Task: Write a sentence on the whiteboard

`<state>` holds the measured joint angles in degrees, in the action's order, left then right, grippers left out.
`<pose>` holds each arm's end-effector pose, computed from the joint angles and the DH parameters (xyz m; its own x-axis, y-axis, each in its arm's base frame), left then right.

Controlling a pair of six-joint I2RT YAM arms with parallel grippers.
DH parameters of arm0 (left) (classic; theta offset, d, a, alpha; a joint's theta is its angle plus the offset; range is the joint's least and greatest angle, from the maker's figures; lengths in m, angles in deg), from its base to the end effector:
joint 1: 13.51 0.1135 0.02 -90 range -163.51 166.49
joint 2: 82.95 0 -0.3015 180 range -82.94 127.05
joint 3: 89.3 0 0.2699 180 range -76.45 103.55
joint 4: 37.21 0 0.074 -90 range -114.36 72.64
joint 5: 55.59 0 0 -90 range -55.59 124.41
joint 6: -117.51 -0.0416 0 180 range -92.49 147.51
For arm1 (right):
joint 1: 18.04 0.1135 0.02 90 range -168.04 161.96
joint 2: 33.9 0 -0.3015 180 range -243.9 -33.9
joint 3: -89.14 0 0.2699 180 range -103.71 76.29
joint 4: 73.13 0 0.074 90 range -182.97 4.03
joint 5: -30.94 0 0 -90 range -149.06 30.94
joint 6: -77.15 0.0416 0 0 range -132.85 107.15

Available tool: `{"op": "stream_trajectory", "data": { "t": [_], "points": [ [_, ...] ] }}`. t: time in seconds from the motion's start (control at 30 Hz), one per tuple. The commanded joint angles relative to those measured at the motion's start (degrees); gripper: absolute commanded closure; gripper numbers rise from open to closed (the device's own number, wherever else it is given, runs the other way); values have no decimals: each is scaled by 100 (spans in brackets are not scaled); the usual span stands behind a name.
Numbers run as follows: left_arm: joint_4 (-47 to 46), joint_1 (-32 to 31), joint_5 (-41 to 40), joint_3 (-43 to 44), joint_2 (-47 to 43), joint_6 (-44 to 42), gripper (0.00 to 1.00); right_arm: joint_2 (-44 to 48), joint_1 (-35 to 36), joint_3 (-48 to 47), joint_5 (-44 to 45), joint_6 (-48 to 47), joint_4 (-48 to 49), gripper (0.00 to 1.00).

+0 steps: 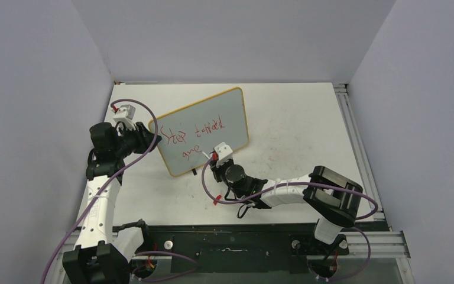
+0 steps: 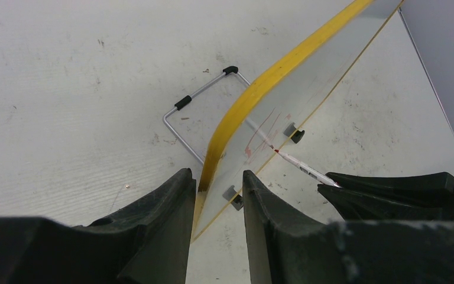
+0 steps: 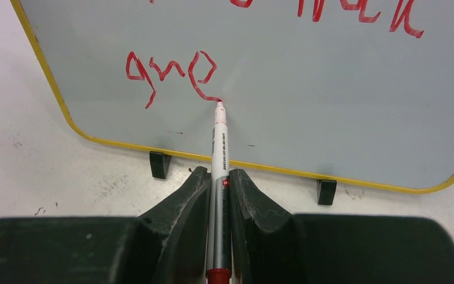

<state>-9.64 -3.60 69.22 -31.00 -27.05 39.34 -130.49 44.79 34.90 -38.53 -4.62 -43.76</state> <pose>0.2193 0.0142 0.3285 -0.4854 -0.2557 -0.8361 0.2739 0.8636 -0.4232 0.1793 0.3173 0.2058 -0.1984 -0.0930 -0.9757 -0.6554 0.7527 0.0615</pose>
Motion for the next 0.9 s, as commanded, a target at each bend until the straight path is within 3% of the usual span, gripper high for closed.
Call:
{"op": "stream_trajectory", "data": {
  "t": [0.0, 0.87],
  "points": [
    [-292, 37, 106, 34, -71, 3, 67, 528, 46, 137, -4, -105, 220, 95],
    [-299, 33, 123, 25, -64, 12, 67, 322, -194, -93, -68, -181, 304, 95]
  ]
}}
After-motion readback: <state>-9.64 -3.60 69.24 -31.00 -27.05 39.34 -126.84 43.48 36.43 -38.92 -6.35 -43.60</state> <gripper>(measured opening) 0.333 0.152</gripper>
